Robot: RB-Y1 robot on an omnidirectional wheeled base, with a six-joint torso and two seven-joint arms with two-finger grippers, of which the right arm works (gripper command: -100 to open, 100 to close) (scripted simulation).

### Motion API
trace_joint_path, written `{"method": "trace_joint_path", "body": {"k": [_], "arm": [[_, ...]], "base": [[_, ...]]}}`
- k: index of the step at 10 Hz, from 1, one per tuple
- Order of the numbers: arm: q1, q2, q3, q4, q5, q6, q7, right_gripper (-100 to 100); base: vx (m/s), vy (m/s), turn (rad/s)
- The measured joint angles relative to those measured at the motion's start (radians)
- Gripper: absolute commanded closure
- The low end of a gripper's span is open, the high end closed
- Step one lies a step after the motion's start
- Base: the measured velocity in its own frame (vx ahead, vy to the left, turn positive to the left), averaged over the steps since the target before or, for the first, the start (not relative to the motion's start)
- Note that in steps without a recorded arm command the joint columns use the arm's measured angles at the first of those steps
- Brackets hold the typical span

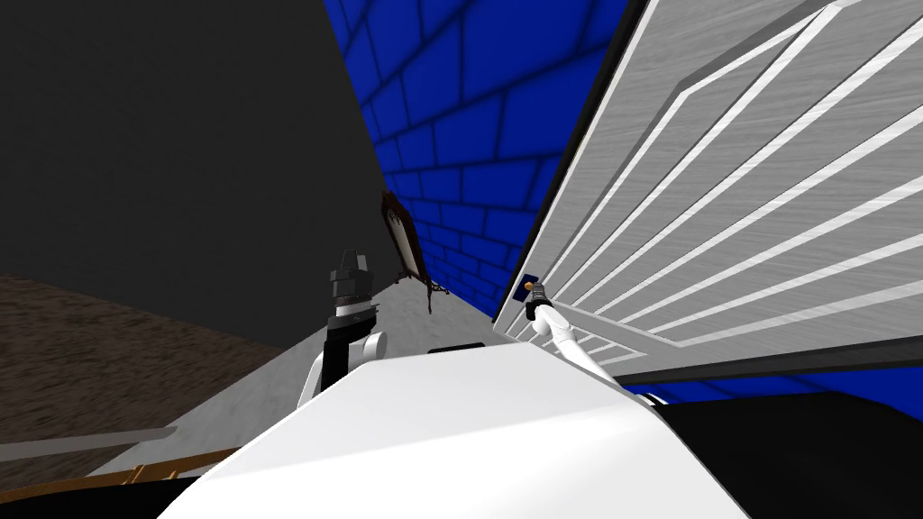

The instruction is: Pull the door open

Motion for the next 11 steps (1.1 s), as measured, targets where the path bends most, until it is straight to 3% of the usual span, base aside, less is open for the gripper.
{"method": "trace_joint_path", "body": {"k": [1,2,4,6,8,10,11], "arm": [[-0.012,-0.015,0.013,0.014,0.011,0.018,0.02,100],[0.004,-0.023,0.027,-0.014,0.011,0.045,0.046,100],[-0.001,-0.03,0.031,0.004,0.025,0.038,0.038,100],[-0.002,-0.025,0.035,0.0,0.027,0.045,0.041,100],[-0.008,-0.05,0.059,0.012,0.05,0.074,0.067,100],[-0.018,-0.053,0.067,0.022,0.055,0.077,0.072,100],[0.003,-0.06,0.067,-0.021,0.02,0.089,0.103,100]], "base": [[-0.036,-0.011,0.058],[-0.023,0.0,0.019],[-0.001,0.002,-0.008],[-0.015,-0.001,0.04],[-0.032,-0.002,0.033],[0.0,0.0,0.0],[0.001,0.003,-0.01]]}}
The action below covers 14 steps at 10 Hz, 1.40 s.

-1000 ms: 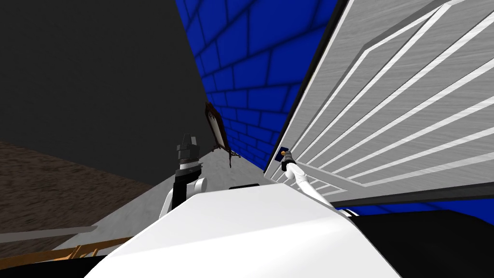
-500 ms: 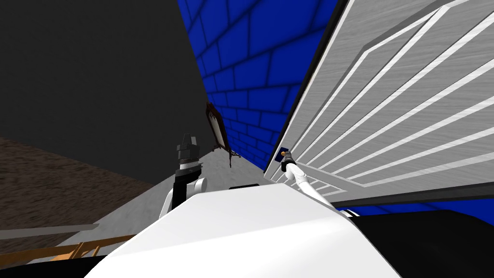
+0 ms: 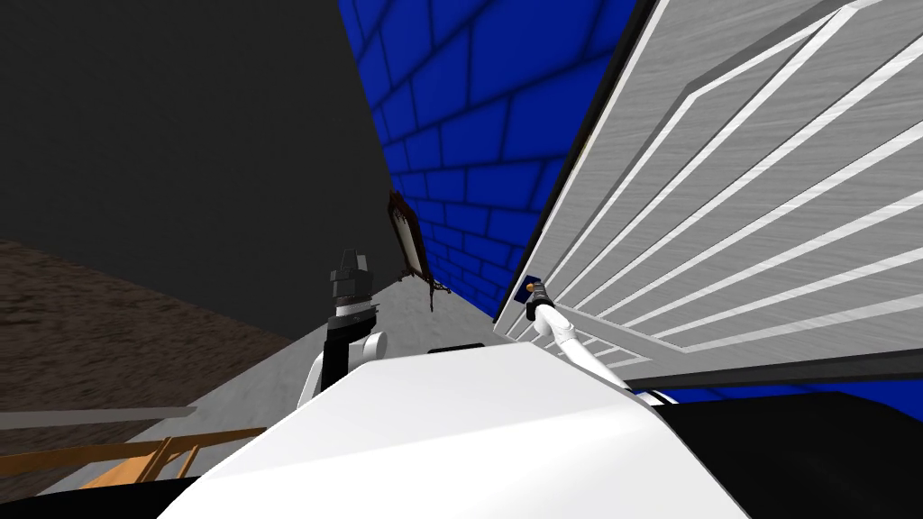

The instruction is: Pull the door open

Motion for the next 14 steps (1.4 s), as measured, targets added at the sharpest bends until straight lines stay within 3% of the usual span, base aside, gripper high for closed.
{"method": "trace_joint_path", "body": {"k": [4,5,9,10,11,14], "arm": [[0.011,0.006,0.0,0.001,0.03,-0.001,-0.021,100],[-0.006,0.013,0.002,0.027,0.049,-0.004,-0.034,100],[0.002,-0.019,0.022,0.005,0.127,0.037,0.026,100],[0.005,-0.022,0.035,0.012,0.166,0.046,0.031,100],[0.011,-0.025,0.041,0.005,0.174,0.051,0.039,-100],[0.051,-0.043,0.058,-0.019,0.233,0.101,0.118,-100]], "base": [[0.004,-0.002,-0.001],[-0.064,-0.005,-0.006],[-0.084,-0.007,0.043],[-0.065,0.02,0.034],[-0.072,0.047,-0.049],[-0.062,0.042,-0.038]]}}
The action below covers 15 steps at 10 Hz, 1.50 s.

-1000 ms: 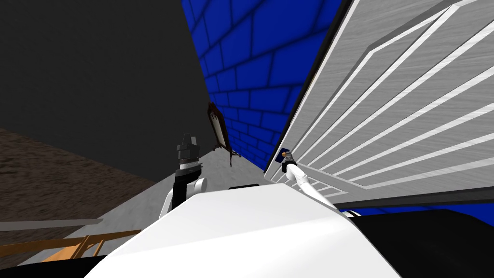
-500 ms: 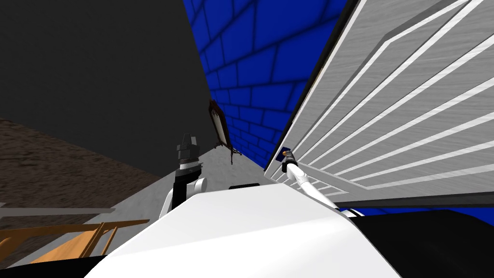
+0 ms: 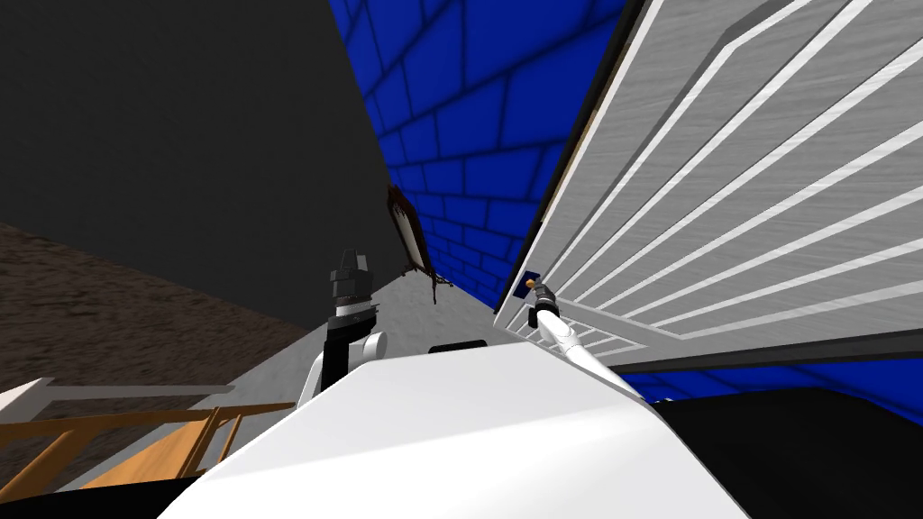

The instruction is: Pull the door open

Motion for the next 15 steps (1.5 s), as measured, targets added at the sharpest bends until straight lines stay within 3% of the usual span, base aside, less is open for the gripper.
{"method": "trace_joint_path", "body": {"k": [2,6,7,9,10,11,13,15], "arm": [[0.011,-0.007,0.019,0.001,0.055,0.031,0.043,-100],[0.047,-0.017,0.04,-0.022,0.104,0.07,0.131,-100],[0.058,-0.02,0.039,-0.046,0.097,0.072,0.166,-100],[0.054,-0.021,0.051,-0.027,0.132,0.086,0.175,-100],[0.068,-0.018,0.051,-0.059,0.125,0.094,0.212,-100],[0.058,-0.018,0.057,-0.037,0.142,0.097,0.206,-100],[0.061,-0.019,0.069,-0.035,0.168,0.114,0.228,-100],[0.083,-0.017,0.091,-0.057,0.182,0.112,0.269,-100]], "base": [[-0.053,0.047,-0.023],[-0.043,0.037,-0.006],[-0.008,0.02,0.002],[-0.019,0.016,-0.004],[-0.009,0.009,-0.009],[-0.017,0.025,0.0],[-0.034,0.04,0.002],[-0.034,0.078,0.067]]}}
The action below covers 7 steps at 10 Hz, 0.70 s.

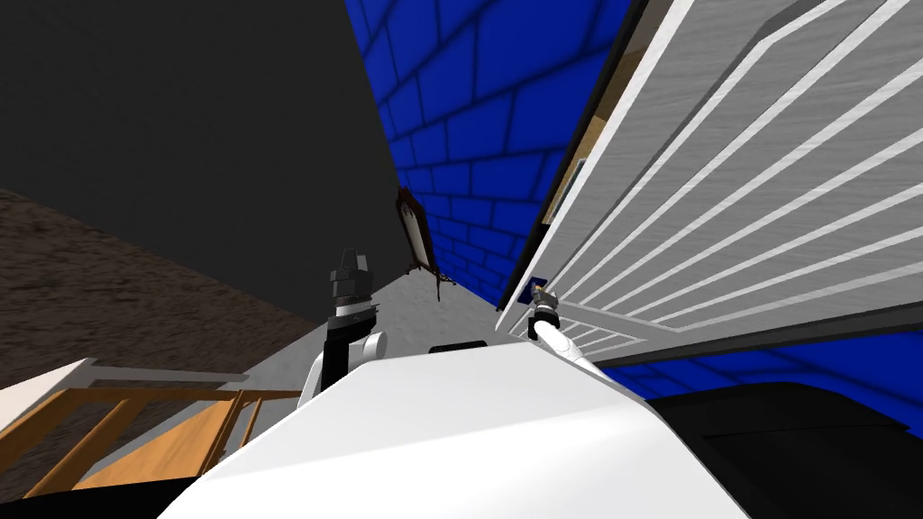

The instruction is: Pull the door open

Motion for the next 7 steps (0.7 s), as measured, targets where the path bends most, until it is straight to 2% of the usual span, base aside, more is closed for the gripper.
{"method": "trace_joint_path", "body": {"k": [1,4,6,7], "arm": [[0.008,0.004,0.015,-0.003,0.015,0.0,0.018,-100],[0.033,-0.003,0.037,-0.017,0.059,0.027,0.074,-100],[0.032,-0.009,0.034,-0.012,0.055,0.023,0.074,-100],[0.032,-0.01,0.033,-0.011,0.054,0.022,0.073,100]], "base": [[-0.025,0.067,-0.026],[-0.027,0.026,-0.014],[0.044,-0.069,0.007],[-0.012,0.009,-0.02]]}}
